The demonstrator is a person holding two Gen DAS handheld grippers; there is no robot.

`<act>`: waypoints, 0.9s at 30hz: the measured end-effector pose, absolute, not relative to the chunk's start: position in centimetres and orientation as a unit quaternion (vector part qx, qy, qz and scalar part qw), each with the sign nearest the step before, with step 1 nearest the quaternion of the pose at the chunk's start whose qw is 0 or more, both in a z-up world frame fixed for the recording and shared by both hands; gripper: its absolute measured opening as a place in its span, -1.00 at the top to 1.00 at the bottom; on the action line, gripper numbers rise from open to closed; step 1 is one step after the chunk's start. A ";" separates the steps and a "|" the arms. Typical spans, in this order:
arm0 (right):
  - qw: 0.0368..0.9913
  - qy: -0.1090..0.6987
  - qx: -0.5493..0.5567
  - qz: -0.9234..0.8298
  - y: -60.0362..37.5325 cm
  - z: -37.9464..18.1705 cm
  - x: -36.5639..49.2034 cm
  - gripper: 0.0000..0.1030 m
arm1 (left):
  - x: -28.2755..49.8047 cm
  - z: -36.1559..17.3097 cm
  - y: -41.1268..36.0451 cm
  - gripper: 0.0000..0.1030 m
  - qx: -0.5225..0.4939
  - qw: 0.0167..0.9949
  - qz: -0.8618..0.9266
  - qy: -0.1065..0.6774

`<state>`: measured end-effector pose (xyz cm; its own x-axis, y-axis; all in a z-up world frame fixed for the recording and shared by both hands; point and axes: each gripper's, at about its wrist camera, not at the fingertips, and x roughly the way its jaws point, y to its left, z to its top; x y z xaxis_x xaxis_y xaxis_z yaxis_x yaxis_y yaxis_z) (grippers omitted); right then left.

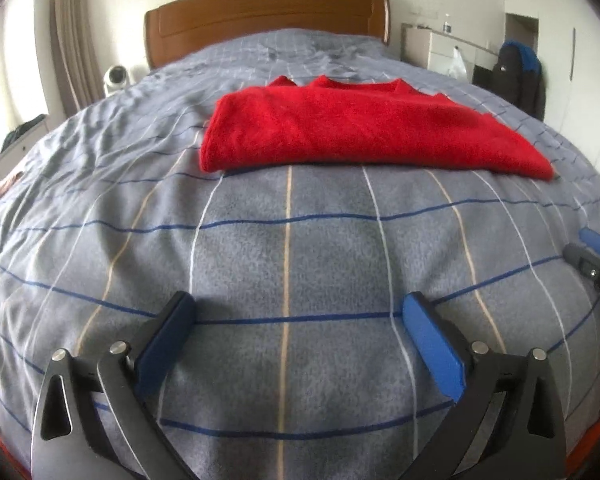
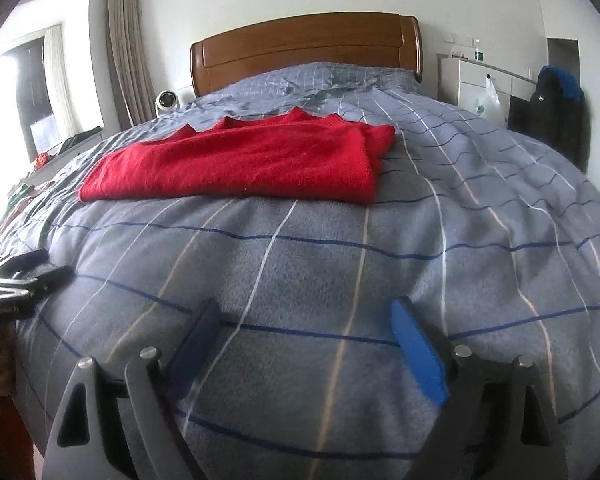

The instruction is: Fold small clothes

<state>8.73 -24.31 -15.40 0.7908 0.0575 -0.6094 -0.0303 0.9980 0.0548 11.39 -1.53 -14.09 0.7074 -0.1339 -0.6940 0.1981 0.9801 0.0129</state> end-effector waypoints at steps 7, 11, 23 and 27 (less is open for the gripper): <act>0.946 0.322 0.015 0.019 -24.3 -15.5 8.6 -0.68 | 10.9 -14.4 -1.7 -0.99 0.045 0.926 -0.088 0.365; 0.947 0.321 0.009 0.013 -23.9 -15.3 8.6 -0.68 | 10.7 -14.4 -1.9 -0.99 0.049 0.927 -0.085 0.362; 0.948 0.319 0.006 0.010 -23.7 -15.4 8.7 -0.68 | 10.6 -14.4 -1.9 -0.99 0.050 0.927 -0.084 0.361; 0.947 0.320 0.006 0.010 -23.7 -15.4 8.7 -0.68 | 10.6 -14.4 -1.9 -0.99 0.050 0.927 -0.084 0.361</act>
